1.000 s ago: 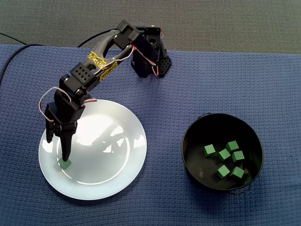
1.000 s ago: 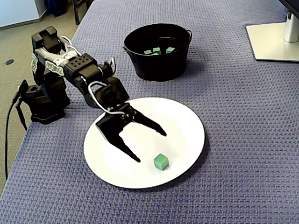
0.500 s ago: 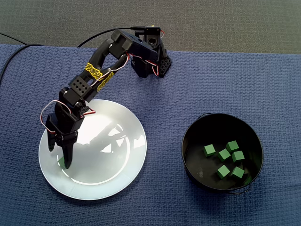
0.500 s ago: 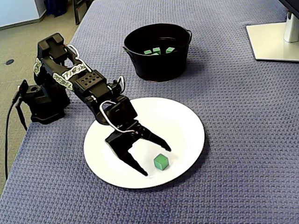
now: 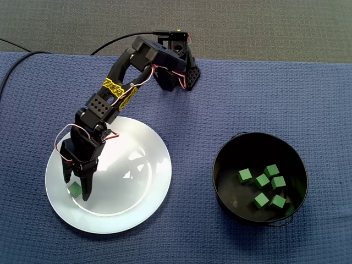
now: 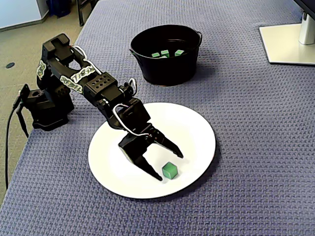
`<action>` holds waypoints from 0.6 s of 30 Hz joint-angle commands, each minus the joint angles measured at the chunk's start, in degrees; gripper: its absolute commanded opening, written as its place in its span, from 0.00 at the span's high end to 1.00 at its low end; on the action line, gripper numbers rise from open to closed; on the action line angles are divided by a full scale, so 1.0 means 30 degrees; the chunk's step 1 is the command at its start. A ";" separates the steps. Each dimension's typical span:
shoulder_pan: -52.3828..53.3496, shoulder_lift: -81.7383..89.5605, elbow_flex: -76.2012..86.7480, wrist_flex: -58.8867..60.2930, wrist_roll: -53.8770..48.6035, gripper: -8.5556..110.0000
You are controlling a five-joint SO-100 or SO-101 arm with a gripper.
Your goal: Pick up the items on the white plate and put them in the black container.
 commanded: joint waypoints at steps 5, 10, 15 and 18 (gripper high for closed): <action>-0.0322 0.0234 0.0703 -0.1377 -0.0381 0.75; -0.0322 0.0059 0.0820 -0.1641 -0.0586 0.82; -0.0205 0.0000 0.0937 -0.1875 -0.0615 0.93; -0.0146 0.0352 0.0967 -0.1875 0.0234 0.93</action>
